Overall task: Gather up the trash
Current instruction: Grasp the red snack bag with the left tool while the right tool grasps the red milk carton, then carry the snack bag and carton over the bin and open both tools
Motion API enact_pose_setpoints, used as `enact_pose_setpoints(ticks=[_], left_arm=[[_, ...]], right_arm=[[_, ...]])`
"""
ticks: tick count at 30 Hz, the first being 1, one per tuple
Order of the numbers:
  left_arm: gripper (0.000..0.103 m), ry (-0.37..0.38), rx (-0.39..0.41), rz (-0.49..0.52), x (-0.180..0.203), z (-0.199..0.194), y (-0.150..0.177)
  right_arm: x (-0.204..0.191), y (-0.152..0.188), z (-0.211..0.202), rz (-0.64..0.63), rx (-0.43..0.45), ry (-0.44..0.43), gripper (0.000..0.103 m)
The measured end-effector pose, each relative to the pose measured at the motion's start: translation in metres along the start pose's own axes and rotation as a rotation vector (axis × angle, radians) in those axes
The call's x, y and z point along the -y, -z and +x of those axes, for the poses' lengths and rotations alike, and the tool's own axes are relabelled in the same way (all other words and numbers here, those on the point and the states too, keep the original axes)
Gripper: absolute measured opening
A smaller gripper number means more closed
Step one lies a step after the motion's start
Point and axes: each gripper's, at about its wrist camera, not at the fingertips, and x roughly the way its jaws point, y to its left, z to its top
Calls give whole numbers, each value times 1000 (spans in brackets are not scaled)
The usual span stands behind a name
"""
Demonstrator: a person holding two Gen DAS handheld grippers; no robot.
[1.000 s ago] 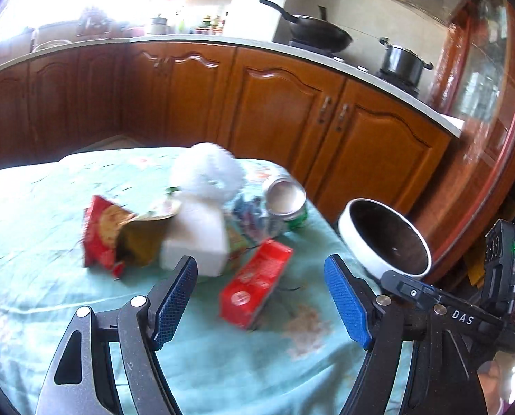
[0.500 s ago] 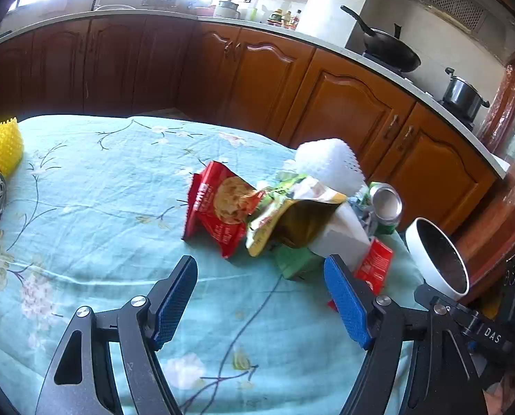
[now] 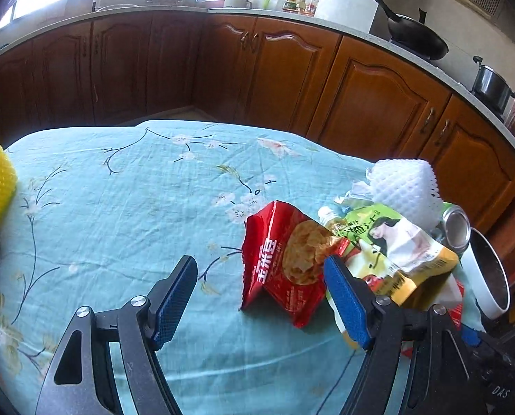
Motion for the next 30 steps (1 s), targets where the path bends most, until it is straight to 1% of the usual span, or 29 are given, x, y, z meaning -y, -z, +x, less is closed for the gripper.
enact_pose_setpoints(ticks=[1, 2, 3, 4, 5, 6, 7, 8, 10, 12, 17, 20, 23, 27, 30], left_arm=[[74, 3, -15, 2, 0, 6, -2], [70, 5, -25, 1, -1, 11, -2], [62, 11, -34, 0, 1, 17, -2], [57, 22, -48, 1, 2, 21, -2], [42, 29, -59, 4, 3, 24, -2], [26, 33, -65, 10, 4, 25, 1], [25, 37, -71, 17, 5, 26, 2], [24, 38, -65, 22, 6, 25, 4], [21, 40, -52, 31, 8, 19, 7], [19, 45, -37, 27, 9, 8, 14], [18, 81, -14, 5, 11, -28, 35], [17, 108, -6, 16, 18, -48, 47], [17, 145, 1, 44, 31, -73, 60], [17, 213, 2, 80, 53, -88, 65], [16, 256, 1, 127, 75, -91, 65]], right_arm=[[0, -1, 2, 4, -1, 6, 83], [3, -2, 3, 10, 0, 10, 83], [4, -3, 4, 17, 0, 9, 81], [7, -4, 3, 23, 1, 7, 76], [10, -4, 1, 25, 6, 1, 70], [11, -4, -1, 23, 12, -5, 57], [13, -5, -6, 18, 18, -5, 50], [14, -6, -9, 11, 23, -3, 48], [20, -6, -16, 6, 25, -7, 42], [28, -4, -24, 12, 34, -10, 41], [46, 4, -52, 7, 73, -6, 39], [55, 7, -67, 2, 97, -8, 39], [60, 10, -80, 1, 119, -4, 39], [73, 14, -94, 25, 142, -15, 39], [81, 15, -103, 52, 158, -26, 38]])
